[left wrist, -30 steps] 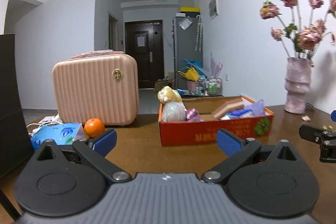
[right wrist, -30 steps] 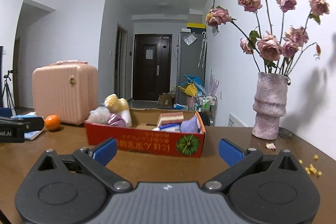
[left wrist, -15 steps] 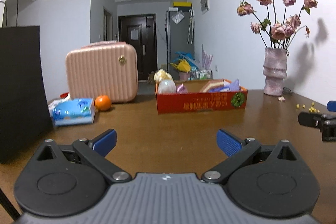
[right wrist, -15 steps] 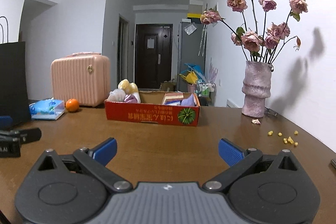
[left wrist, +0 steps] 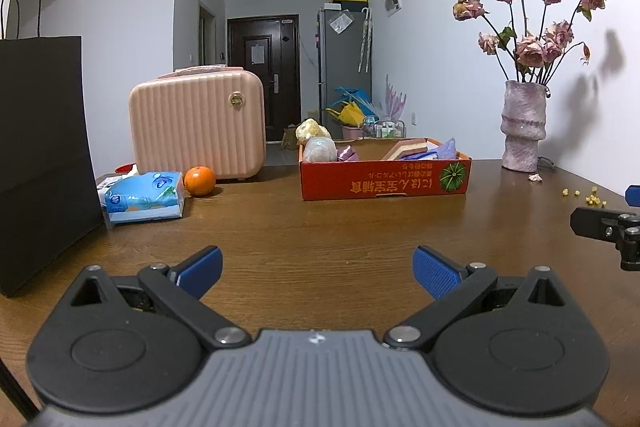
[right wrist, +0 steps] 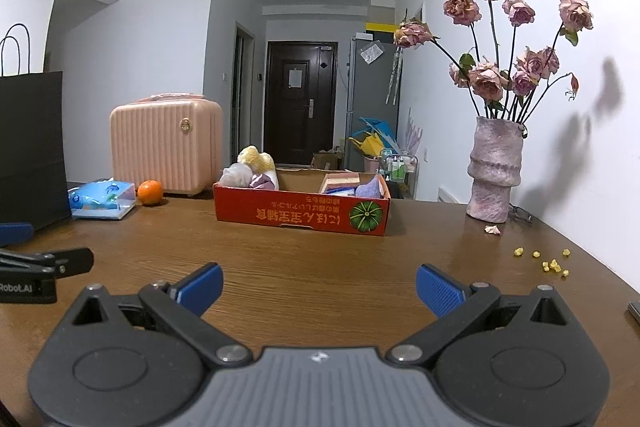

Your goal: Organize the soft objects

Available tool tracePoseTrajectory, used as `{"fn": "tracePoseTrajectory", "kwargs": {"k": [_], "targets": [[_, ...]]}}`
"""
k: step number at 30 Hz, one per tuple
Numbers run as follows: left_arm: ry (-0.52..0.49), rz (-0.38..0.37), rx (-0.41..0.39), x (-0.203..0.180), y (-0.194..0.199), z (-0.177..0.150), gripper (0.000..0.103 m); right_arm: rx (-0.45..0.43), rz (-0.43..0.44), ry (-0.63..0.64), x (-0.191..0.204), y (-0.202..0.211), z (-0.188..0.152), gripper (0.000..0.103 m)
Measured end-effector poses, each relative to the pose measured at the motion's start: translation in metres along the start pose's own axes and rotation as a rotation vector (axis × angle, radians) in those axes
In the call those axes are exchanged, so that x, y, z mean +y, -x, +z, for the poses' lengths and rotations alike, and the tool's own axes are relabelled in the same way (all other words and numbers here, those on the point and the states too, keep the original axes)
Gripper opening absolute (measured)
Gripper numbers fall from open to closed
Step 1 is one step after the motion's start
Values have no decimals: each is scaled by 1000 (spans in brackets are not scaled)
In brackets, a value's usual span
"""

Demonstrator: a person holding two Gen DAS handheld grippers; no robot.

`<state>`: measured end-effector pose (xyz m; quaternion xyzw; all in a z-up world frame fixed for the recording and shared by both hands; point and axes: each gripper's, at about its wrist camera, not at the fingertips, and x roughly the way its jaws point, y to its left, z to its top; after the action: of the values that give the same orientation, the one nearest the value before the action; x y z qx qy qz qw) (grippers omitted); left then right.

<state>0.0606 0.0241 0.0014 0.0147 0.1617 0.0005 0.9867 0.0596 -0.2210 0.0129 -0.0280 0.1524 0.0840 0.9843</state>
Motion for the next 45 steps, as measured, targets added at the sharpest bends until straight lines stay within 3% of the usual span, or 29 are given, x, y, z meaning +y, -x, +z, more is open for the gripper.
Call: {"fn": "tracePoseTrajectory", "kwargs": {"k": [45], "targets": [[-8, 1, -21, -3, 5, 0, 103, -8, -2, 2, 0, 4, 2, 103]]}}
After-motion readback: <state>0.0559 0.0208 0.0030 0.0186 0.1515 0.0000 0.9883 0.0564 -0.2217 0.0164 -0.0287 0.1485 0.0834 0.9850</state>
